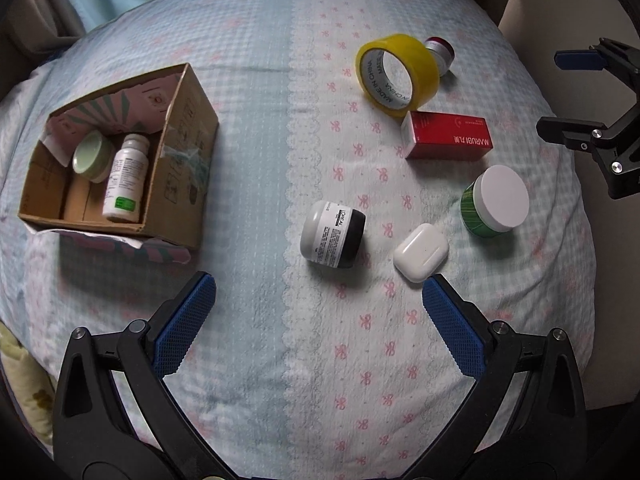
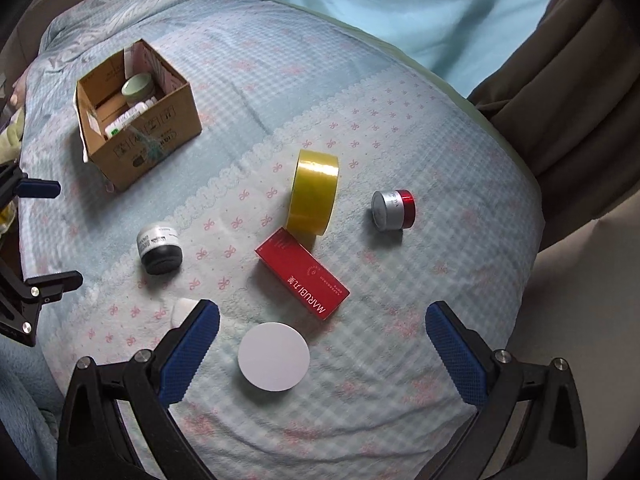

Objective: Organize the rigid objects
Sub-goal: 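Grasp the white L'Oreal jar with left tool while right tool grasps red MARUBI box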

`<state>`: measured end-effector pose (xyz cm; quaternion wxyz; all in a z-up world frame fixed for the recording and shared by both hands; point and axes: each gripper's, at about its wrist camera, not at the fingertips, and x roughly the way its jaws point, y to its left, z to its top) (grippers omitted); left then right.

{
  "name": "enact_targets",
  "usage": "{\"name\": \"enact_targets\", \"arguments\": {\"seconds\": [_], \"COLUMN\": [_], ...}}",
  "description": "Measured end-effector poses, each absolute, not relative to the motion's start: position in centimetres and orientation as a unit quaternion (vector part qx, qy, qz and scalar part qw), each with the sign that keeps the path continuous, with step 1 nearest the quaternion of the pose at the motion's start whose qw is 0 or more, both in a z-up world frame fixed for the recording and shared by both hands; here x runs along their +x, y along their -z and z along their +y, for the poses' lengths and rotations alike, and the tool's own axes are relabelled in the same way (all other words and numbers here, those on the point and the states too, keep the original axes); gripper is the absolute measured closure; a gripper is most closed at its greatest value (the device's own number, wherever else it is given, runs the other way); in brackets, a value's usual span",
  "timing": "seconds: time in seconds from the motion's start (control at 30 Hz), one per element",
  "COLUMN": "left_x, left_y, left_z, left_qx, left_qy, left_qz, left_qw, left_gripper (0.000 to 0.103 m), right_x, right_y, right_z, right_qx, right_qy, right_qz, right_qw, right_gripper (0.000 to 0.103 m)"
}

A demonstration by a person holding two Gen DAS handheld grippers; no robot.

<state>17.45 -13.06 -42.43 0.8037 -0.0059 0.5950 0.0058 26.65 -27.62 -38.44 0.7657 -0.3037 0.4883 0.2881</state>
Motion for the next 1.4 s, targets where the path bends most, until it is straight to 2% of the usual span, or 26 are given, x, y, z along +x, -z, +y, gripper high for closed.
{"name": "enact_targets", "arguments": {"seconds": [0.23,0.3,0.37,0.43,0.53,0.7,0.73,0.8,0.9,1.4], "left_x": [19.7,19.9,20.2,20.6,21.4,22.7,22.9,23.4,23.8,24.7], "left_y": [49.0,50.1,51.1,52.0,52.8,53.1,53.2,53.5,53.6,51.7], "left_z": [-13.9,-13.9,-14.3,-14.6,-14.7,-14.4,-14.3,-14.4,-14.5,-13.6], "left_qx": [-0.015,-0.019,-0.012,-0.001,0.007,0.009,0.009,0.006,0.014,-0.006], "left_qy": [-0.026,-0.028,-0.026,-0.023,-0.023,-0.018,-0.015,-0.005,-0.003,0.002], "left_qz": [0.631,0.636,0.64,0.647,0.652,0.654,0.654,0.658,0.655,0.647], "left_qw": [0.775,0.771,0.768,0.762,0.758,0.757,0.756,0.753,0.755,0.763], "left_gripper": [0.003,0.003,0.01,0.022,0.026,0.035,0.043,0.051,0.051,0.052], "right_x": [29.3,29.7,30.0,30.0,29.8,30.1,30.3,30.5,30.9,30.4], "right_y": [45.2,46.9,48.4,49.5,50.8,51.9,52.0,52.5,52.8,51.4], "right_z": [-25.4,-25.0,-24.5,-24.1,-23.3,-22.4,-22.2,-21.8,-21.5,-21.7], "right_qx": [-0.386,-0.403,-0.416,-0.43,-0.456,-0.475,-0.475,-0.479,-0.491,-0.481], "right_qy": [-0.345,-0.359,-0.371,-0.381,-0.389,-0.397,-0.4,-0.403,-0.4,-0.387], "right_qz": [0.495,0.499,0.506,0.508,0.507,0.507,0.51,0.515,0.511,0.509], "right_qw": [0.698,0.678,0.658,0.642,0.62,0.599,0.595,0.585,0.58,0.6], "right_gripper": [0.001,0.006,0.01,0.016,0.021,0.035,0.038,0.048,0.06,0.065]}}
